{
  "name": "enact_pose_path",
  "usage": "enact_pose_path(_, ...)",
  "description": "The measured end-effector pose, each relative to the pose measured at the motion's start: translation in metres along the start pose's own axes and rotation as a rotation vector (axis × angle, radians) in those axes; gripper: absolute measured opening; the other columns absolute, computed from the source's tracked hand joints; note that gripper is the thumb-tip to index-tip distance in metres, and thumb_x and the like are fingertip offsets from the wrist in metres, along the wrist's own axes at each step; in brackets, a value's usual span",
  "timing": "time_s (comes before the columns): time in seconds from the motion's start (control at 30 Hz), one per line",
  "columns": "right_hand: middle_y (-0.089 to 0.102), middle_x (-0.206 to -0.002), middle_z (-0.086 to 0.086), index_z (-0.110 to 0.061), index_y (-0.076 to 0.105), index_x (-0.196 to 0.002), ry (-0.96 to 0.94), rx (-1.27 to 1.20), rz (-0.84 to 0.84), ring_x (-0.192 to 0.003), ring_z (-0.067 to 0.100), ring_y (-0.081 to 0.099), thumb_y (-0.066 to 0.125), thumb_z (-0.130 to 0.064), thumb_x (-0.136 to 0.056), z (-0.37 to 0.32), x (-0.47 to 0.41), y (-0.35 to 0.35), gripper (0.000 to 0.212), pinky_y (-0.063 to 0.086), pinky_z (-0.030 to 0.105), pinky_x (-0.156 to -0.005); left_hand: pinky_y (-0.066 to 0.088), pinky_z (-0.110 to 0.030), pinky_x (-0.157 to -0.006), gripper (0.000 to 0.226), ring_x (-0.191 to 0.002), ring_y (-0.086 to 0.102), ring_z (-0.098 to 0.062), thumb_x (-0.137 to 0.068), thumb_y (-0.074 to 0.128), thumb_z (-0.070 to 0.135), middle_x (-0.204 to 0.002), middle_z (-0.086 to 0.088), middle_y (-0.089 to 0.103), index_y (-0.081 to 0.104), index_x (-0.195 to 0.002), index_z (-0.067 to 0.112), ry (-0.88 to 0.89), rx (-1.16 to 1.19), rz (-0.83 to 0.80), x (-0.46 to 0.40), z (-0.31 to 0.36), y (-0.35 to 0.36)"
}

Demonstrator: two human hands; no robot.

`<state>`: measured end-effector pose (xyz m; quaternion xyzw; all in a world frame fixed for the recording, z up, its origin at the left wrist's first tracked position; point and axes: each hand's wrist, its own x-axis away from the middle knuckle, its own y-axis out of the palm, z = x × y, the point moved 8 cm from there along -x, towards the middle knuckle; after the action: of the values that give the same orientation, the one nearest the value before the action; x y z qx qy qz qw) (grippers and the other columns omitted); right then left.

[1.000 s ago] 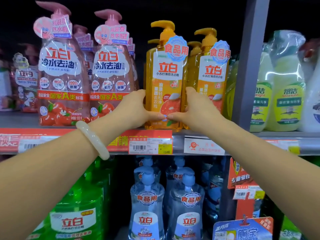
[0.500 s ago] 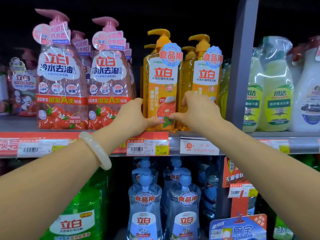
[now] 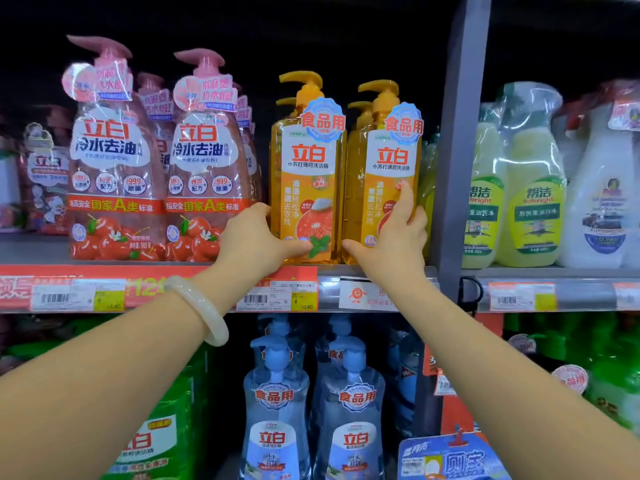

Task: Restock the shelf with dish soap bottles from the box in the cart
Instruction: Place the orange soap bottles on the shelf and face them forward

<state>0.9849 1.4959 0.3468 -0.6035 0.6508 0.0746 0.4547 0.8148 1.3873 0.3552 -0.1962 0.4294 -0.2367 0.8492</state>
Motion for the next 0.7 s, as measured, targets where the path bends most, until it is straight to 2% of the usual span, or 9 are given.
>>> enact_pose_path(0.2, 0.018, -0.147, 0.016, -0.024, -0.003, -0.149, 0.004, 0.031, 0.051, -0.133, 0.034, 0.027, 0.076, -0.037, -0.074, 0.002, -0.002, -0.001, 0.110, 0.036, 0.047, -0.103, 0.050, -0.037, -0.082, 0.060, -0.095, 0.060, -0.021, -0.066, 0.080, 0.048, -0.106, -0.002, 0.065, 0.057, -0.112, 0.016, -0.002, -0.001, 0.016, 0.001, 0.000, 0.001)
enact_pose_path(0.37, 0.019, -0.147, 0.015, -0.024, -0.002, -0.149, -0.017, 0.030, 0.077, -0.132, 0.033, 0.027, 0.076, -0.038, -0.074, 0.002, 0.001, -0.003, 0.109, 0.035, 0.048, -0.103, 0.049, -0.035, -0.080, 0.058, -0.095, 0.060, -0.019, -0.068, 0.079, 0.047, -0.107, -0.001, 0.066, 0.057, -0.112, 0.016, 0.013, -0.002, 0.021, 0.002, -0.001, 0.001)
enact_pose_path(0.6, 0.012, -0.153, 0.013, -0.024, -0.003, -0.150, -0.029, -0.035, 0.046, -0.139, 0.032, 0.020, 0.077, -0.040, -0.074, 0.004, 0.006, -0.004, 0.111, 0.028, 0.049, -0.110, 0.049, -0.037, -0.084, 0.065, -0.102, 0.060, -0.022, -0.069, 0.077, 0.049, -0.113, -0.002, 0.064, 0.054, -0.119, 0.016, 0.010, -0.009, 0.004, 0.002, -0.002, 0.002)
enact_pose_path(0.7, 0.007, -0.156, 0.014, -0.019, 0.001, -0.151, -0.144, 0.025, 0.112, -0.144, 0.030, 0.011, 0.074, -0.038, -0.077, -0.006, 0.018, -0.011, 0.106, 0.019, 0.045, -0.115, 0.050, -0.036, -0.085, 0.066, -0.103, 0.060, -0.020, -0.070, 0.077, 0.047, -0.115, -0.002, 0.063, 0.051, -0.123, 0.016, 0.012, 0.000, -0.042, 0.005, 0.001, 0.002)
